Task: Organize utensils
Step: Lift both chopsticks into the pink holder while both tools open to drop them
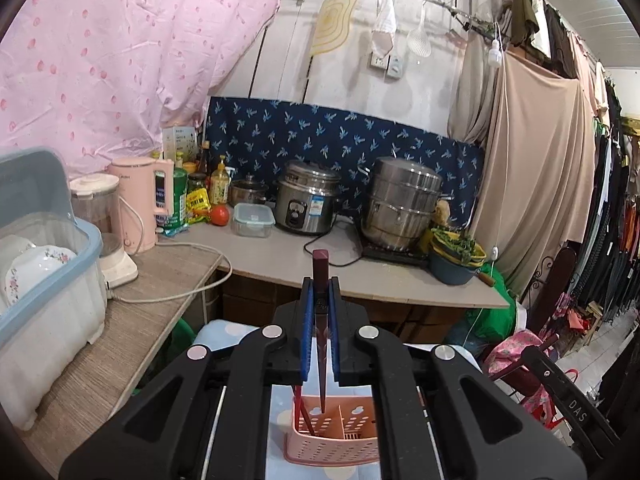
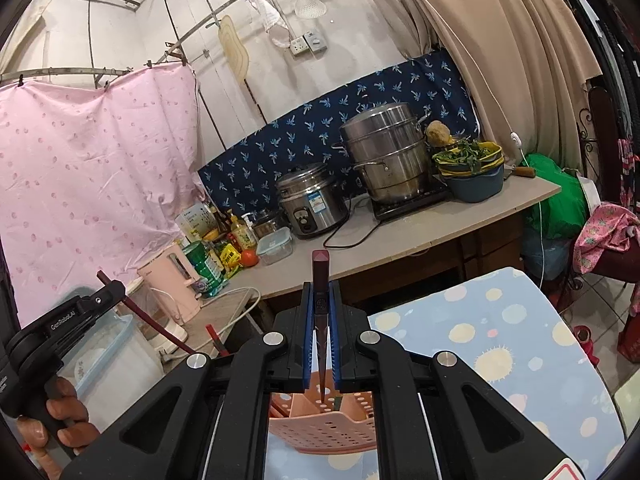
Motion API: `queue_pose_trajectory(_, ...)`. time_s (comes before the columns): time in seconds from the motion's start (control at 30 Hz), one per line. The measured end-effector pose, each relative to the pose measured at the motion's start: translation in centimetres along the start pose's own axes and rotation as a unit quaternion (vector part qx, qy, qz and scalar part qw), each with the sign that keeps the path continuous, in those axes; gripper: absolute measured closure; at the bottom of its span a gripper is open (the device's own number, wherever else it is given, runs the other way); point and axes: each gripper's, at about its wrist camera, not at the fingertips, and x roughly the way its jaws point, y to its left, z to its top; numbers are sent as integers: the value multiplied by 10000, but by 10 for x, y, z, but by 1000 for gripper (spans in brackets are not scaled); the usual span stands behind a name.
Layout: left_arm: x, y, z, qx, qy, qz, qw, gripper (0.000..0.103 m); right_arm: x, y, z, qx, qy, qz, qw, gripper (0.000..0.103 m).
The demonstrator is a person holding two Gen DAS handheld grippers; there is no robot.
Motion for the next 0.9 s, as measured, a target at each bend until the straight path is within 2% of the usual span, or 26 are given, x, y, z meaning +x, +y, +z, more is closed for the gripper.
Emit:
queue_pose_trajectory(0.27, 21, 8, -21, -42, 364, 59, 9993, 96, 22, -9, -18, 76, 326, -32, 9994, 96)
queue_pose_trajectory(0.6, 31, 16, -33, -125, 640, 60, 9979, 95, 28, -5, -27, 34, 452, -46, 9990, 95)
queue_pose_trajectory(0.7, 30, 16, -35, -95, 648, 67, 9978, 91, 25, -7, -26, 66, 421, -37, 9991, 90)
queue_pose_trajectory(0.77, 30, 15, -36, -103, 662, 85, 9977, 81, 24, -7, -26, 64, 409, -28, 9991, 90)
queue_pose_trajectory(0.9, 28, 16, -37, -146, 671, 84, 9976, 77, 20, -6, -27, 48, 403, -6, 9992, 89)
